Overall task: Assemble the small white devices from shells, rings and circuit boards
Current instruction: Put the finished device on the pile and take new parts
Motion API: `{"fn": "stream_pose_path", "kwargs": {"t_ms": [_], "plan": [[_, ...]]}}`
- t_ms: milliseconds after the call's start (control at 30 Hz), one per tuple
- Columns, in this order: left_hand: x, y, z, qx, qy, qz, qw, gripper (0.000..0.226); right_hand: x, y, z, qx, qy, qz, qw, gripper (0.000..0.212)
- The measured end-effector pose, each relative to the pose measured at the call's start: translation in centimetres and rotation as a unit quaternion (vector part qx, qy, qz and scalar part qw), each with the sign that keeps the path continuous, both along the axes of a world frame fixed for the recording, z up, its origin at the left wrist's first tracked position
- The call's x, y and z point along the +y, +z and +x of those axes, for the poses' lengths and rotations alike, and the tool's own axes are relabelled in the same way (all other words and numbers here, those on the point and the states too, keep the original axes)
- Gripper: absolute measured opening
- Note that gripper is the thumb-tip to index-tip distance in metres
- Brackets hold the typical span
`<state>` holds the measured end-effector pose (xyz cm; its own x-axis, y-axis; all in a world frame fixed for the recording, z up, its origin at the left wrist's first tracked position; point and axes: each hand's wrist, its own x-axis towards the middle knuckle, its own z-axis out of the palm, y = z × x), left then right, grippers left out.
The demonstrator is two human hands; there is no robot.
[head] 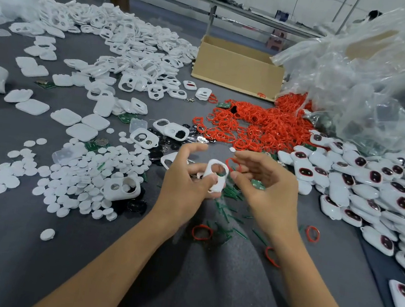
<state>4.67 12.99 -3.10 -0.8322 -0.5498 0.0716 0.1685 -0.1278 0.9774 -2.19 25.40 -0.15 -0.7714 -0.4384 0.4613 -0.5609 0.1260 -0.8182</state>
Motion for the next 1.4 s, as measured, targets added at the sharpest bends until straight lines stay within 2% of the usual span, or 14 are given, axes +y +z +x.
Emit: {"fn": "stream_pose_path", "kwargs": {"t_ms": [67, 267, 400, 500, 700, 867, 1067, 1233, 1300, 1400], "plan": [[0.14, 0.07, -0.11, -0.005, -0.034, 0.046, 0.998, 0.048, -0.26, -0.29, 0.32, 0.058, -0.016, 0.031, 0.998, 0.034], [0.11, 0.28, 0.21, -0.013, -0.081, 0.082, 0.993, 0.031, -0.45, -0.61, 0.44, 0.106, -0.059, 0.084, 0.989, 0.040], [-0.04, 0.30, 0.07, -0.017, -0.095, 0.120, 0.988, 0.019, -0.43, -0.26, 0.53, 0.070, -0.060, 0.077, 0.993, 0.049], [-0.02, 0.14, 0.03, -0.014, -0.101, 0.126, 0.987, 0.019, -0.53, -0.06, 0.56, 0.046, -0.050, 0.074, 0.995, 0.053], [-0.15, 0.24, 0.03, 0.000, -0.126, 0.166, 0.978, 0.024, -0.47, 0.04, 0.71, 0.032, -0.039, 0.035, 0.998, 0.047], [-0.14, 0.20, 0.05, -0.005, -0.124, 0.149, 0.981, 0.022, -0.48, 0.06, 0.66, 0.029, -0.027, 0.046, 0.998, 0.046], [-0.24, 0.09, 0.13, -0.001, -0.117, 0.153, 0.981, 0.021, -0.49, -0.36, 0.56, 0.057, -0.010, 0.052, 0.997, 0.043], [-0.29, 0.18, 0.31, 0.002, -0.115, 0.158, 0.981, 0.020, -0.68, -0.36, 0.74, 0.117, -0.012, 0.069, 0.991, 0.051], [-0.25, 0.20, 0.32, 0.006, -0.118, 0.155, 0.981, 0.021, -0.50, -0.25, 0.51, 0.089, 0.005, 0.059, 0.994, 0.050], [-0.22, 0.24, 0.29, 0.013, -0.117, 0.145, 0.982, 0.021, -0.22, -0.06, 0.19, -0.007, 0.050, 0.019, 0.999, 0.045]]}}
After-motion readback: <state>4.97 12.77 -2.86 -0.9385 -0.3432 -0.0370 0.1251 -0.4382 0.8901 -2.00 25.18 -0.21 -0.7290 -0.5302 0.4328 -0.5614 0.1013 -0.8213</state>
